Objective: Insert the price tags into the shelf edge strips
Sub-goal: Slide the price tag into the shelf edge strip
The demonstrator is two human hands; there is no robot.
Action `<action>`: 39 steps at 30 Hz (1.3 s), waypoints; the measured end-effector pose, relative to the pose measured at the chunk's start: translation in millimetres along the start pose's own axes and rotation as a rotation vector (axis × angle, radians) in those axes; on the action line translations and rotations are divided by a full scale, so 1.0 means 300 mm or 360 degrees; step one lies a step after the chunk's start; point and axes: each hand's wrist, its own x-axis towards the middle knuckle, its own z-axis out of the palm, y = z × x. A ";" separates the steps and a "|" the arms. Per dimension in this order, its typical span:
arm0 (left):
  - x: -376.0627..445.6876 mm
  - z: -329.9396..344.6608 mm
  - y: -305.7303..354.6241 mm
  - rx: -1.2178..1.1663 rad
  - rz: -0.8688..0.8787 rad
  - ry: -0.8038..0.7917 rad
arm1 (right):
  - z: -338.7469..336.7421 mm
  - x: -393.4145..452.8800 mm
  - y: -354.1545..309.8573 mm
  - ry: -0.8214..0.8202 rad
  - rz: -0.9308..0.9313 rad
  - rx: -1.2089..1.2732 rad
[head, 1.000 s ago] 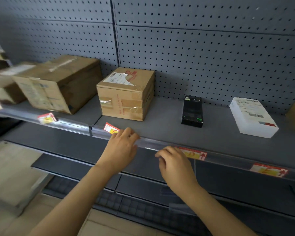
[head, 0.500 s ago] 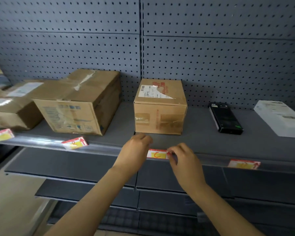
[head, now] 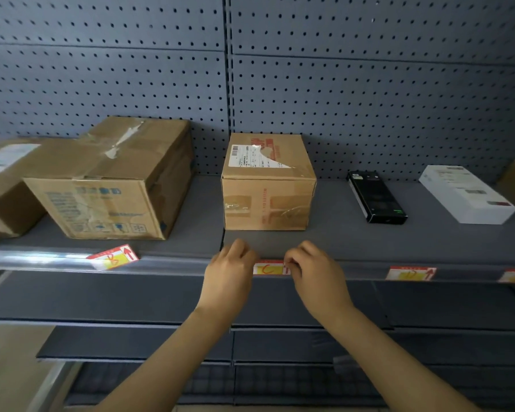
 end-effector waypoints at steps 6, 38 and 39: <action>-0.021 0.020 0.005 -0.0035 -0.0017 -0.0018 | -0.004 0.001 0.002 -0.0029 -0.0035 -0.0021; -0.061 0.001 -0.028 -0.0052 -0.0004 -0.0175 | -0.005 0.010 -0.023 0.0022 -0.0156 0.0051; -0.068 -0.005 -0.034 -0.0038 0.0023 -0.0214 | 0.001 0.016 -0.046 0.0040 -0.0198 0.0057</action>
